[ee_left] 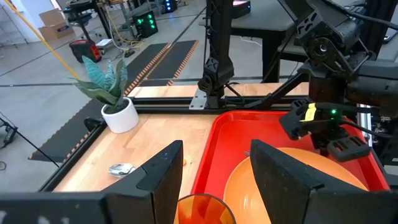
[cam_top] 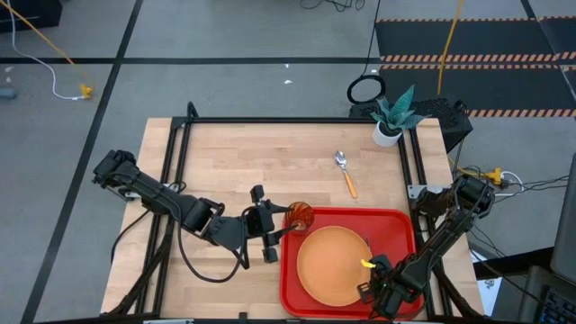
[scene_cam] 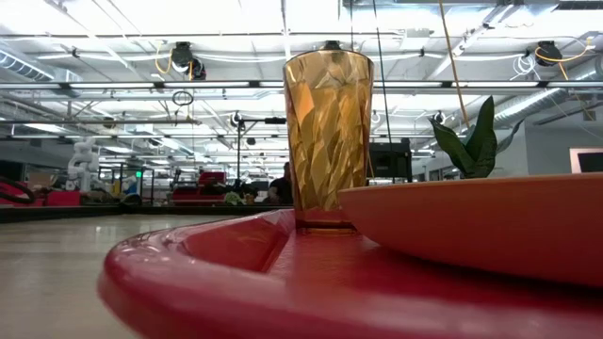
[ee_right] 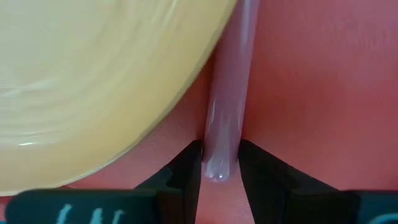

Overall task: Pick and place plate/cup/fork/spoon on tray
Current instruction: Put the pink fork to the right of the orange plate on the red tray

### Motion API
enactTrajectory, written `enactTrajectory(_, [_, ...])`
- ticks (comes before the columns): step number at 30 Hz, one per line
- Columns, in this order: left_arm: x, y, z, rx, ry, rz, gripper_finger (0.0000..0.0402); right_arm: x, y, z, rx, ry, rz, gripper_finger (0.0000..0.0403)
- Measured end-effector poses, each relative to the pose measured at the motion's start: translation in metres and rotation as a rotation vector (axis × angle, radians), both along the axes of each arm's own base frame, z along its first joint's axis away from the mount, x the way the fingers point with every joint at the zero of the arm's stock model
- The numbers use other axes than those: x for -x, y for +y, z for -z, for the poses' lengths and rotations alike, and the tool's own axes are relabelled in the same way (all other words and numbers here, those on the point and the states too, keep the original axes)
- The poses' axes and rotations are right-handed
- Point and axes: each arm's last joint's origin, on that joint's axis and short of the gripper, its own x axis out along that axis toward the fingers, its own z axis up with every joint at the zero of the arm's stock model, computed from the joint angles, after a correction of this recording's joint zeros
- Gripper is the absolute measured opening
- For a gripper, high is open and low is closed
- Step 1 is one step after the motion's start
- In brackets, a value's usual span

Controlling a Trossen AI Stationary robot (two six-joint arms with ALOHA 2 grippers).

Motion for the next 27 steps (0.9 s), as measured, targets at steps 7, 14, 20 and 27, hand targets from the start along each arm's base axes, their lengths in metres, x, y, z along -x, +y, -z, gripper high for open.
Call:
enactTrajectory(7, [0.000,0.000,0.000,0.000,0.001,0.000,0.0191,0.003,-0.004,0.000,0.043,0.030,0.008,0.0090])
enactTrajectory(14, [0.000,0.000,0.000,0.000,0.000,0.000,0.0191,0.001,-0.006,0.000,0.043,0.032,0.021,0.0062])
enactTrajectory(20, [0.000,0.000,0.000,0.000,0.001,0.000,0.0191,-0.002,-0.010,0.000,0.057,0.043,0.033,0.0061])
enactTrajectory(27, [0.000,0.000,0.000,0.000,0.001,0.000,0.0191,-0.006,-0.015,0.000,0.071,0.055,0.056,0.0060])
